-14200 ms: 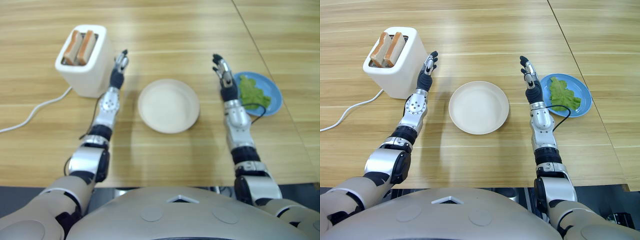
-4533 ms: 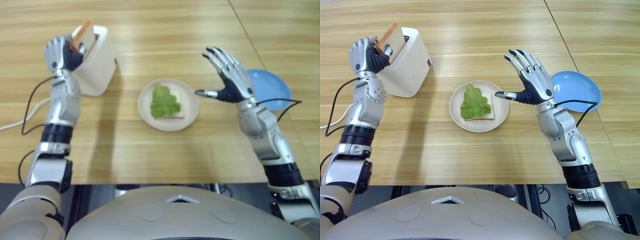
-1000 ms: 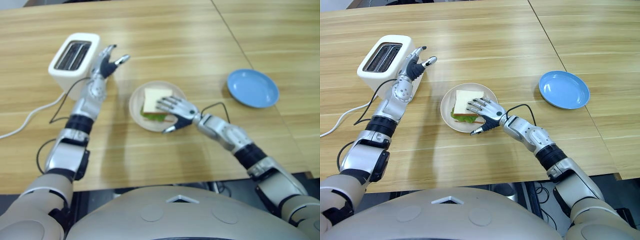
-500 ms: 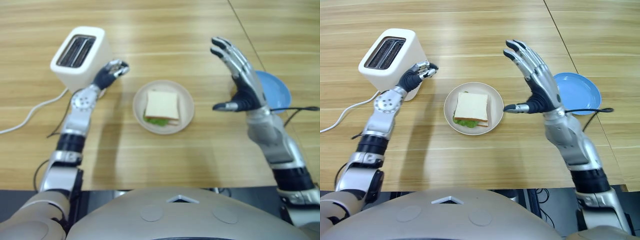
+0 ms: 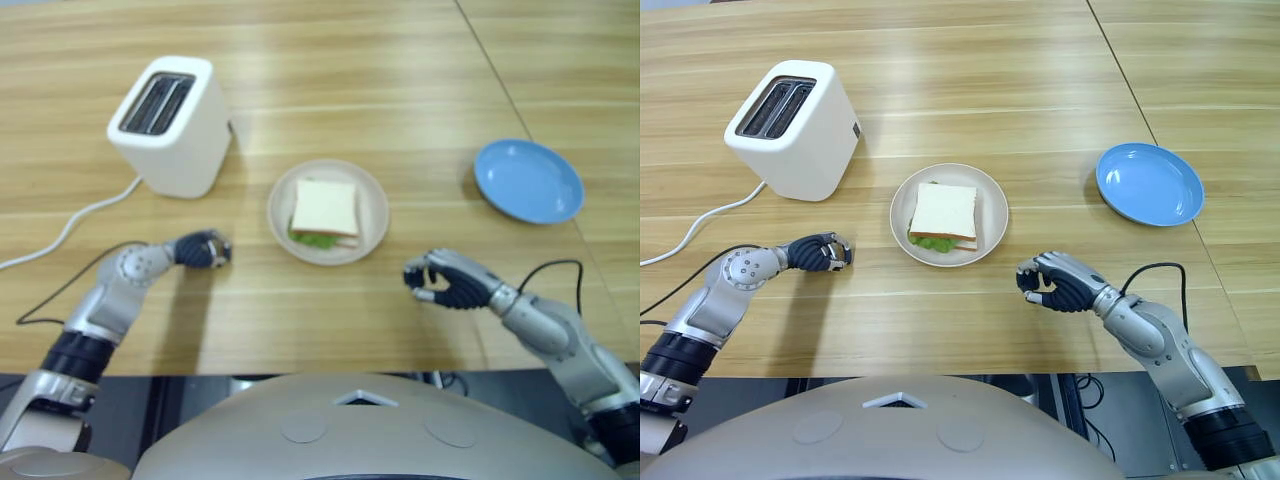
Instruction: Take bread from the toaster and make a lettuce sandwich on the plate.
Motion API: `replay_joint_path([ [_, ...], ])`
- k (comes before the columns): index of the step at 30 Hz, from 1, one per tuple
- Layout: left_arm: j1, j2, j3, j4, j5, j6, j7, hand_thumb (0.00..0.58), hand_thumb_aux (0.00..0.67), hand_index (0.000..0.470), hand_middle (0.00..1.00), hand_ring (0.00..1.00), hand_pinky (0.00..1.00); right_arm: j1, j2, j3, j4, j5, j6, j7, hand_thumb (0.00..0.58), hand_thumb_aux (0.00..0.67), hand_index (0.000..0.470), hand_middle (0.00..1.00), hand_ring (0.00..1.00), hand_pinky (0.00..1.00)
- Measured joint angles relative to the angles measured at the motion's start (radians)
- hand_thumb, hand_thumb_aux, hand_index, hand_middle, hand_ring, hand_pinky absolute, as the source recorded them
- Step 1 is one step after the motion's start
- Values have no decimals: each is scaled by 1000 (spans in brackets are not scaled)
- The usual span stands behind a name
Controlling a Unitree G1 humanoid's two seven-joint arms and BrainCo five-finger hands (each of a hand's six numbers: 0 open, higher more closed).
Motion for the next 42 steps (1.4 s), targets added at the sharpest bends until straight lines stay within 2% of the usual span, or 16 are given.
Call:
replay_joint_path([
  [7,-79,-116,-78,59,34,-17,-20,580,670,460,1000,1000,1000,-195,81,126,190,-173,39,9,580,670,460,1000,1000,1000],
  [10,-133,-189,-111,101,45,-39,-15,580,670,460,1000,1000,1000,-321,128,183,291,-230,24,-20,580,670,460,1000,1000,1000],
  [18,-381,-374,-117,490,81,-78,164,580,665,456,1000,1000,1000,-731,248,330,784,-380,-50,-205,580,670,460,1000,1000,1000],
  [19,-419,-389,-113,553,83,-89,199,541,497,341,1000,1000,1000,-770,255,341,835,-394,-58,-234,580,670,460,749,749,749],
  [20,-460,-403,-110,627,88,-103,245,456,360,247,1000,1000,1000,-803,263,350,888,-415,-60,-276,503,426,292,0,0,0],
  [22,-529,-425,-74,762,85,-132,339,456,360,247,1000,1000,1000,-864,274,378,975,-460,-59,-377,503,426,292,0,0,0],
  [23,-555,-427,-57,823,78,-151,387,0,0,0,478,478,478,-887,275,383,1021,-479,-59,-430,0,0,0,0,0,0],
  [24,-562,-428,-49,842,76,-160,403,0,0,0,467,467,467,-895,275,386,1038,-481,-59,-447,0,0,0,0,0,0],
  [25,-573,-428,-33,874,68,-172,430,0,0,0,220,220,220,-902,275,388,1056,-487,-61,-478,0,0,0,0,0,0],
  [26,-583,-426,-16,901,61,-184,458,0,0,0,220,220,220,-905,272,388,1062,-489,-65,-506,0,0,0,0,0,0],
  [27,-590,-423,7,927,51,-196,490,0,0,0,0,0,0,-904,263,380,1056,-486,-80,-543,0,0,0,0,0,0],
  [30,-591,-410,50,940,27,-225,534,0,0,0,0,0,0,-870,218,330,990,-441,-118,-589,0,0,0,0,0,0],
  [35,-540,-394,128,877,-37,-292,558,0,0,0,0,0,0,-688,209,162,768,-178,-229,-575,0,0,0,0,0,0],
  [38,-521,-419,189,826,-110,-357,560,0,0,0,0,0,0,-603,296,39,652,134,-273,-487,0,0,0,0,0,0],
  [42,-521,-513,279,740,-244,-430,545,0,0,0,0,0,0,-562,419,-63,541,486,-235,-339,0,0,0,0,0,0],
])
